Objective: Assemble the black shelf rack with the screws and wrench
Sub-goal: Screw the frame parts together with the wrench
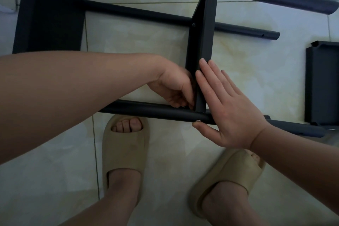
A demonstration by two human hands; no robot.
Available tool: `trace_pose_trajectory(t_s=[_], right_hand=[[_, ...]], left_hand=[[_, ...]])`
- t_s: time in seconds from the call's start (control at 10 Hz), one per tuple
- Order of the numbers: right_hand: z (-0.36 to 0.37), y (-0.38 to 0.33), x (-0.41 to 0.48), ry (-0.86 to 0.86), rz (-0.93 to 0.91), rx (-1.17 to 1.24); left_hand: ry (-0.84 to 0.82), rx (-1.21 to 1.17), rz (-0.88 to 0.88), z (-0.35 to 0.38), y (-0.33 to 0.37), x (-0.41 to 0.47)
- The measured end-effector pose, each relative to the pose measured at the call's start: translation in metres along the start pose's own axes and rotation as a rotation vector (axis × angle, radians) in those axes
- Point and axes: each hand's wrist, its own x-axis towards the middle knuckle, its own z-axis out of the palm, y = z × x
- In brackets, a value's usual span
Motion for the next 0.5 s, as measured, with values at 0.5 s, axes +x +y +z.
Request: trace_pose_trajectory(t_s=[0.5], right_hand=[[0.0002,0.0005,0.0001,0.002,-0.005,0.000]], left_hand=[[-0.017,0.070,-0.040,-0.0051,0.0041,0.0016]])
